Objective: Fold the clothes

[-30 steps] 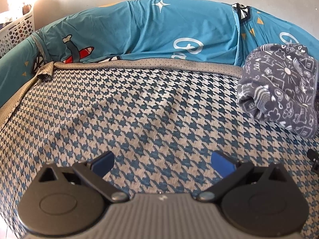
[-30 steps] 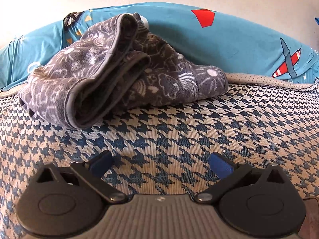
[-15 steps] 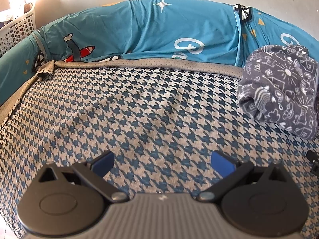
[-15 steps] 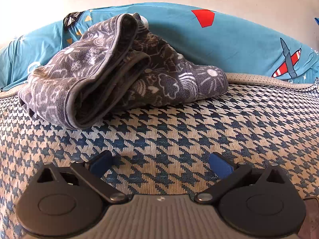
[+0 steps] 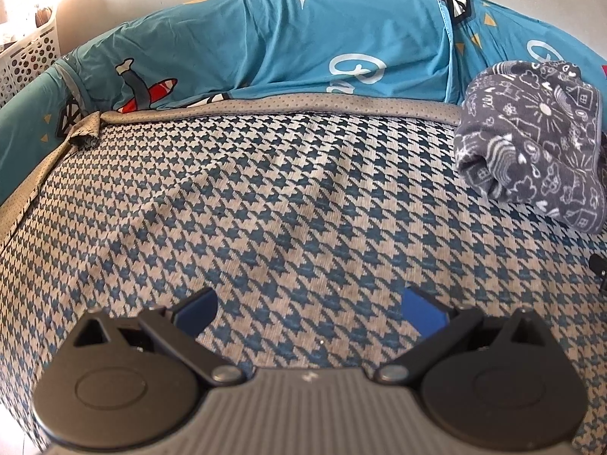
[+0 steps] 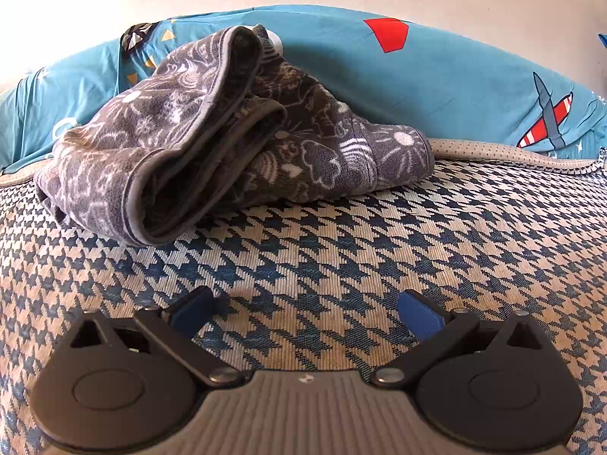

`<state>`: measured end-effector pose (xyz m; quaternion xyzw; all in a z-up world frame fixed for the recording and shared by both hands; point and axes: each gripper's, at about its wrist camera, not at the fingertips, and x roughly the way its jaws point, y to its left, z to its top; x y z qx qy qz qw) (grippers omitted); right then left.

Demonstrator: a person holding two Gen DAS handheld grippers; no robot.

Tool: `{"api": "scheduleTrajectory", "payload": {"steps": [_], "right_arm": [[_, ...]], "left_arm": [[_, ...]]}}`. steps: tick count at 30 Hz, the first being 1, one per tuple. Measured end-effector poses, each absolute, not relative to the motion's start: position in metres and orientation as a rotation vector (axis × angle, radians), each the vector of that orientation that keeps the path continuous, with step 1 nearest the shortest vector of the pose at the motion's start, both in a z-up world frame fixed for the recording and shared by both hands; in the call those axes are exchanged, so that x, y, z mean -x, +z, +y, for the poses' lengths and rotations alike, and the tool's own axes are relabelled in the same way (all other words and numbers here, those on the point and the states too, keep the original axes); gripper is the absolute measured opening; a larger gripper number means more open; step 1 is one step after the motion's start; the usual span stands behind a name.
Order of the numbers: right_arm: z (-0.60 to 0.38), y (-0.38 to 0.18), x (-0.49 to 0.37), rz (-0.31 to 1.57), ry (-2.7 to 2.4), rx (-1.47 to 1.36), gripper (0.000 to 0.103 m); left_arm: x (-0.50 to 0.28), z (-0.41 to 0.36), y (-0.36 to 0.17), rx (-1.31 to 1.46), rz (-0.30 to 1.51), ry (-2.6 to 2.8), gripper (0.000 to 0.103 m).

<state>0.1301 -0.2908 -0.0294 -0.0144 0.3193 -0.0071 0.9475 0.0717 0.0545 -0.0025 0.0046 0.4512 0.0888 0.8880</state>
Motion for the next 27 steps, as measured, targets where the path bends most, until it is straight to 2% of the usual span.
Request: {"api": "scheduleTrajectory", "payload": {"steps": [7, 27], "right_arm": [[-0.291, -0.029, -0.13, 0.65, -0.014, 0.029, 0.103], [-0.291, -0.029, -0.13, 0.65, -0.014, 0.029, 0.103]], "left_arm": [[-0.073, 0.048, -0.006, -0.101, 0.936, 0.153, 0.103], [-0.076, 0.073, -0.005, -0.042, 0.961, 0.128, 0.103]]}}
